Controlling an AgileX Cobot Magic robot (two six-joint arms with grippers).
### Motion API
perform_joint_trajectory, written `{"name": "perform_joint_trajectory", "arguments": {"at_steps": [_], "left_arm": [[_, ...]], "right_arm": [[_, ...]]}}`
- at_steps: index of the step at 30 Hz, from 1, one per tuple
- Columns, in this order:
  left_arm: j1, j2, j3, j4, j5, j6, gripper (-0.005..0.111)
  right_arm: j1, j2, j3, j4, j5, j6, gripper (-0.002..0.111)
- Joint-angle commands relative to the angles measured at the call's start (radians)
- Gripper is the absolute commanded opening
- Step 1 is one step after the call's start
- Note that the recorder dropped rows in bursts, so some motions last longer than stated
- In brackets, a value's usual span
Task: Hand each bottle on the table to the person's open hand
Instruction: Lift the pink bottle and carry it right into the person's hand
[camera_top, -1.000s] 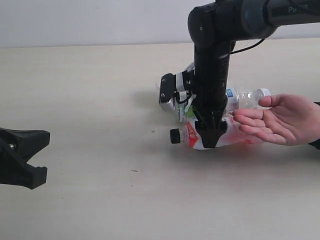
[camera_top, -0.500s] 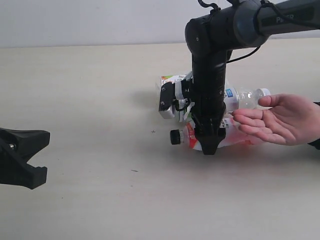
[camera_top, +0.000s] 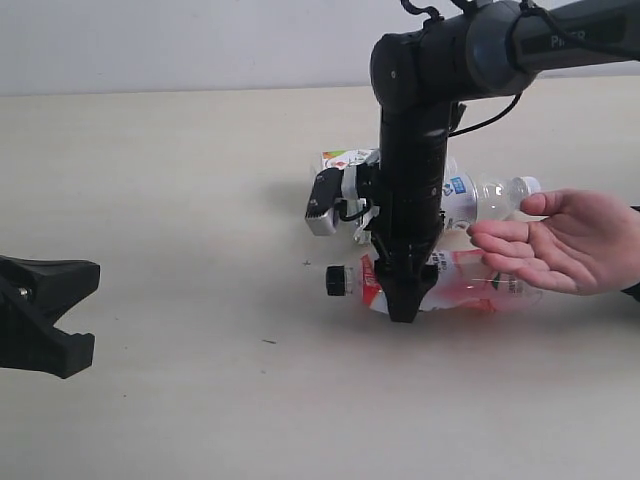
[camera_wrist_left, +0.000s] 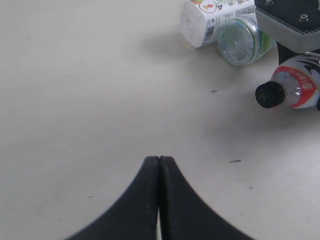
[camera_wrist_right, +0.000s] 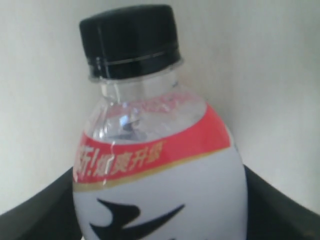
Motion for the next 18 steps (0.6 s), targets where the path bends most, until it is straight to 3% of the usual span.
{"name": "perform_joint_trajectory", "arguments": {"at_steps": [1, 10, 18], "left_arm": [[-0.003, -0.007, 0.005, 0.002, -0.009, 0.001, 0.0], [-0.003, -0.007, 0.005, 0.002, -0.009, 0.001, 0.0], [-0.003, -0.007, 0.005, 0.002, -0.009, 0.001, 0.0]], "right_arm": [[0.006, -0.031, 0.001, 0.023, 0.0, 0.014, 0.0], [0.09, -0.104, 0.001, 0.088, 0.0, 0.02, 0.0], [0.141, -0.156, 0.001, 0.138, 0.0, 0.244, 0.0]]}}
